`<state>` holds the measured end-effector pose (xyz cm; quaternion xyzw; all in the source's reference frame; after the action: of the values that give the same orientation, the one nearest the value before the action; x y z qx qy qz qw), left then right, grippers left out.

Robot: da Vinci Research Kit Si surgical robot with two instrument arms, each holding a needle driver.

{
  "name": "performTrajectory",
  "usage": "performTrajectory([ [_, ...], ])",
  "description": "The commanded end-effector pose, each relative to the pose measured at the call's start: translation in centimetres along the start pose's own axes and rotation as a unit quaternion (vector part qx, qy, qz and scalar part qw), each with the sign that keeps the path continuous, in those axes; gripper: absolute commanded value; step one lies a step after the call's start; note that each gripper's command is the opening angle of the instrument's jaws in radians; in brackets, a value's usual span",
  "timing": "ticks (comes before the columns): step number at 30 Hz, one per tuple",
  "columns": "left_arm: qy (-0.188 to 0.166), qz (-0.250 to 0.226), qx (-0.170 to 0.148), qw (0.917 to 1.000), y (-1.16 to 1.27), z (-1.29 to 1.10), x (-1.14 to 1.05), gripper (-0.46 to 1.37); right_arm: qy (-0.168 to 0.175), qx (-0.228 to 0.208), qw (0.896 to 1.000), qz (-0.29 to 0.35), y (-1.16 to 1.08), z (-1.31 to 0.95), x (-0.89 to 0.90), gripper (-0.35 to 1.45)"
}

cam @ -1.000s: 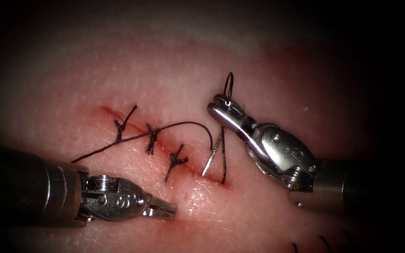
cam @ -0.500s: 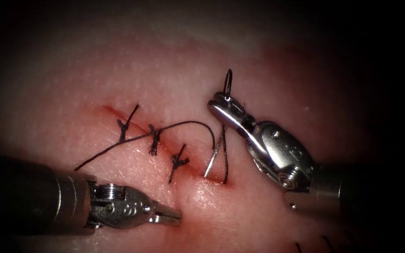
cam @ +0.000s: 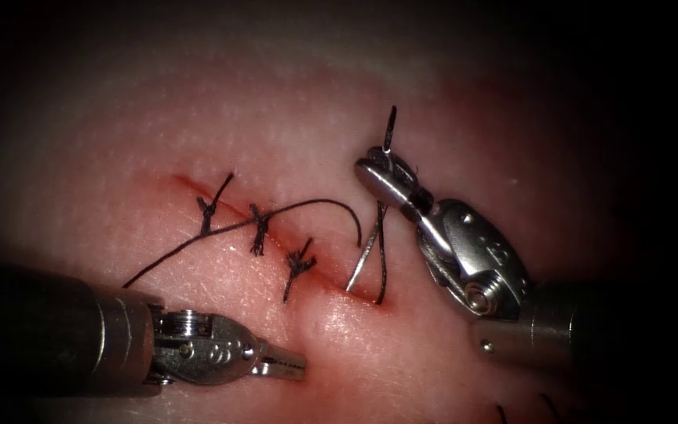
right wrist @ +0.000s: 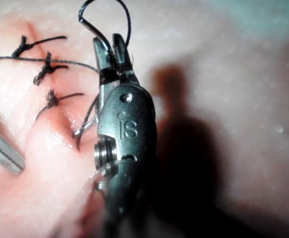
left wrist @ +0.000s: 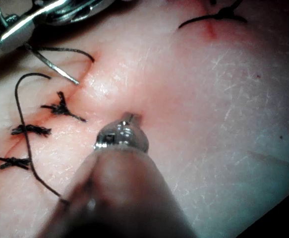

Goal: Wound Closure
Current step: Use the right gripper to throw the needle through the bottom of the wound

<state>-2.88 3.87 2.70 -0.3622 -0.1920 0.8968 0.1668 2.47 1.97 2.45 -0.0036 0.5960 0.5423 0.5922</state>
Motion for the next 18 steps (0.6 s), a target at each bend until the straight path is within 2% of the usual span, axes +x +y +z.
performTrajectory([
  [1, 0.0, 0.0, -0.002, 1.0, 0.0, 0.01, 0.0, -0.33, -0.001, -0.003, 1.0, -0.009, 0.0, 0.0, 0.02, -0.35],
  [3, 0.0, 0.0, -0.002, 1.0, -0.01, 0.01, 0.0, -0.33, -0.004, -0.003, 0.999, -0.038, -0.01, 0.01, 0.03, -0.35],
  [8, 0.0, -0.003, -0.002, 1.0, -0.02, 0.02, 0.0, -0.29, -0.003, -0.003, 1.0, -0.029, -0.01, 0.01, 0.03, -0.35],
  [12, 0.0, -0.002, -0.002, 1.0, -0.07, 0.03, -0.02, -0.24, -0.004, -0.004, 0.998, 0.07, -0.04, 0.02, -0.01, -0.35],
  [14, 0.0, -0.004, -0.002, 1.0, -0.1, 0.04, -0.03, -0.24, -0.016, -0.009, 0.991, 0.134, -0.08, 0.04, -0.06, -0.35],
  [18, -0.001, -0.006, -0.002, 1.0, -0.11, 0.06, -0.07, -0.28, -0.024, -0.014, 0.988, 0.151, -0.13, 0.02, -0.15, -0.35],
])
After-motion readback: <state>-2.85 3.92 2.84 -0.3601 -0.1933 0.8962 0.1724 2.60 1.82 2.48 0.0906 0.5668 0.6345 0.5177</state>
